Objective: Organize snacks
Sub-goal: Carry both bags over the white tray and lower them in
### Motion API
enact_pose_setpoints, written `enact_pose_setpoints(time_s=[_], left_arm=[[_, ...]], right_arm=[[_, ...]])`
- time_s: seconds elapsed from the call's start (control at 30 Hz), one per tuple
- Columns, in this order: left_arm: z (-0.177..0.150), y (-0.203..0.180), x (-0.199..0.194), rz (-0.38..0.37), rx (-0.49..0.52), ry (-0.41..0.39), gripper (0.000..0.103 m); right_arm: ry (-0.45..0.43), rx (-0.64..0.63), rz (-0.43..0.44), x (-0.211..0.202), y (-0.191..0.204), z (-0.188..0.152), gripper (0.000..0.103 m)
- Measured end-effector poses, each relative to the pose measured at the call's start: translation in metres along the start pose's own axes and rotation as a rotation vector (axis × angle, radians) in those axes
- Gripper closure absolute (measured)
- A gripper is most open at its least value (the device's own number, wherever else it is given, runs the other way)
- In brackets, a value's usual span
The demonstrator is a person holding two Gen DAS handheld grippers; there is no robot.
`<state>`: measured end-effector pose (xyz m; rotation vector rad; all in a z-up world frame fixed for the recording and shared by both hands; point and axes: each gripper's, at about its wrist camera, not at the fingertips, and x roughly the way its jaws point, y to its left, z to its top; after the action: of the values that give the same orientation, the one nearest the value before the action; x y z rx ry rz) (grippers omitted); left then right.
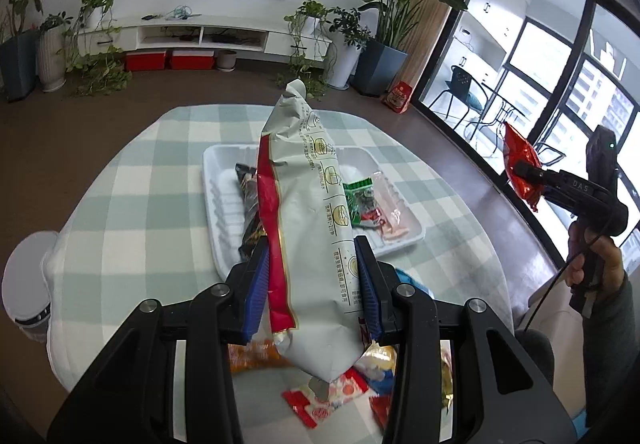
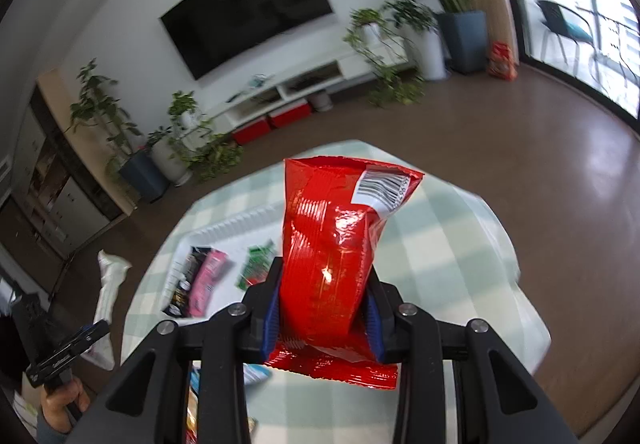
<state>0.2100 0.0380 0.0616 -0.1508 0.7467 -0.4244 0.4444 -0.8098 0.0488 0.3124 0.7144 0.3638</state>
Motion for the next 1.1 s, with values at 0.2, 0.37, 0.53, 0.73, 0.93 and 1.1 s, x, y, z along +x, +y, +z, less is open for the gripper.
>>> enact_pose_setpoints(time_s=[0.2,0.37,0.53,0.73,0.93,1.1], left_arm=[[0.046,-0.023,0.051,-0.028,0.052,0.030,0.066],[0.051,-0.032,0.102,-0.028,0.067,0.091,0.066],[0.043,-0.031,0.145,-0.028,0.052,0.155,0.066],[0.040,-0.027,0.177,0.002,0.061,0.189,0.066],[0.037,-0.018,0.203,0.038,0.060,0.208,0.065],[0.037,-0.011,0.210,0.063,0.055,0.205,0.063]], right_arm=[[0.054,-0.137,0.078,0.059,0.058,0.028,0.066],[0.185,-0.195,0.103,0.125,0.079,0.030,0.066],[0.281,-0.244,0.059,0.176,0.081,0.018,0.066],[0.342,-0.232,0.041,0.208,0.073,0.005,0.065],[0.368,-0.261,0.023,0.226,0.071,-0.003,0.065],[0.388,-0.255,0.009,0.236,0.070,-0.009,0.065]])
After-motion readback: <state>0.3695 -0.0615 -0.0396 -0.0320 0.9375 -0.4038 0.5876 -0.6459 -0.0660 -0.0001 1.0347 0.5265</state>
